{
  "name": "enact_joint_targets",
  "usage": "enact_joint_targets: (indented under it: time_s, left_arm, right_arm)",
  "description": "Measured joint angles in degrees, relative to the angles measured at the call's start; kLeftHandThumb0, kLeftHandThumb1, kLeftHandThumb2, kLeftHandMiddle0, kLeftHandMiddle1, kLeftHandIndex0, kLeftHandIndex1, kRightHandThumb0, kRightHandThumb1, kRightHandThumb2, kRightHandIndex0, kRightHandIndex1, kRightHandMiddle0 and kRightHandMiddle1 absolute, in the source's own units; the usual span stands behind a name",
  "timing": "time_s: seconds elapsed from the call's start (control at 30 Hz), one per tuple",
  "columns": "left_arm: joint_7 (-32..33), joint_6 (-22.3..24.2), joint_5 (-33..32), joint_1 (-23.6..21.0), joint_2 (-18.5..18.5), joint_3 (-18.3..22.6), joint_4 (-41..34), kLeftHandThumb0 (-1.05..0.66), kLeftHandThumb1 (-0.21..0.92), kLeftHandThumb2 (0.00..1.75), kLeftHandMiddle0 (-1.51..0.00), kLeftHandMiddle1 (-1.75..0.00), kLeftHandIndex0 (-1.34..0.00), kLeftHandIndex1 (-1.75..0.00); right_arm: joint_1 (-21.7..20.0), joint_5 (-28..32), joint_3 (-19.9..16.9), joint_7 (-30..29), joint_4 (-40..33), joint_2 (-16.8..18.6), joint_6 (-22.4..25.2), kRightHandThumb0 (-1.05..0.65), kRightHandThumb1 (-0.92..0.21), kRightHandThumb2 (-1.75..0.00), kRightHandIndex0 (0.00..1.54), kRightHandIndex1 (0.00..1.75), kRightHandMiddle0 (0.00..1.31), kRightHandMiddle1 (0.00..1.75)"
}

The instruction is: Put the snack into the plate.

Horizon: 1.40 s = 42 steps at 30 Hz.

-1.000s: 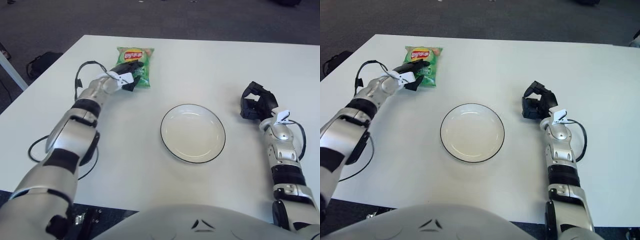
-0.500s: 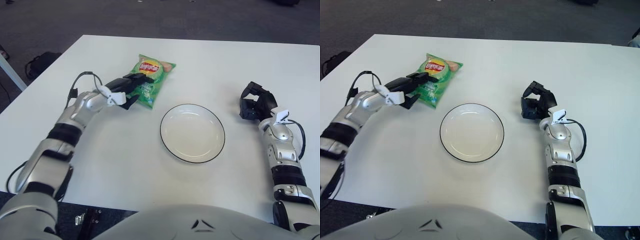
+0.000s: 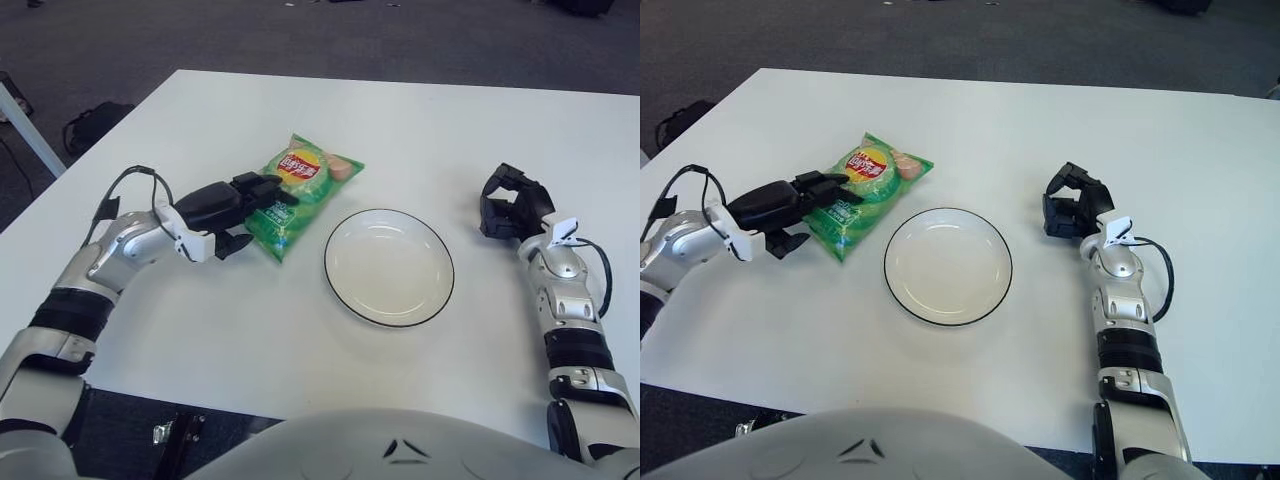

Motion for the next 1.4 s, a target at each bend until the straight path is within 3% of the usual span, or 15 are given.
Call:
enact_joint_targets:
  time_s: [0.33,0.67,0.93,1.2,1.4]
  left_arm:
    - [3.92,0.27,6.25,-0.11,0.35,1.00,-0.78,-0.93,0.92,1.19,-0.34,-0.64,0.00,-0.94]
    - [6.47,3.77,11.12,0.01,0.34,1.26,-3.74,-0.89,0.92,1.17,-0.32,-0.66,0.00,-0.97]
    - [13.64,7.99,17.49,1.95,-0.70,2.65,-8.40,-0.84,0.92,1.07,-0.33,-0.73,0.00,-1.07]
    - [17.32,14.11,19.20,5.63,-3.54,5.51,-17.95,-0.79,0.92,0.92,-0.36,-0.85,0.00,-1.18]
    - [16.54,20.19,18.78,10.25,-6.08,8.79,-30.32,-0.75,0.92,0.77,-0.37,-0.91,0.00,-1.26]
  right_arm:
    - [-1.09,0.01,0.40,0.32,1.48,0.01,-0.21,-0.48,-0.33,-1.30,1.33,1.75,0.60,1.75]
    - [-1.82,0.04,0.31,1.17,3.02,-0.01,-1.63,-0.48,-0.33,-1.30,1.34,1.75,0.60,1.75]
    - [-2.00,0.04,0.17,1.20,3.79,-0.02,-2.27,-0.48,-0.34,-1.29,1.34,1.75,0.60,1.75]
    - [-1.93,0.03,0.17,1.18,3.84,-0.02,-2.29,-0.48,-0.34,-1.29,1.34,1.75,0.60,1.75]
    - [-1.84,0.05,0.17,1.29,3.82,-0.02,-2.33,-0.48,-0.33,-1.31,1.33,1.75,0.61,1.75]
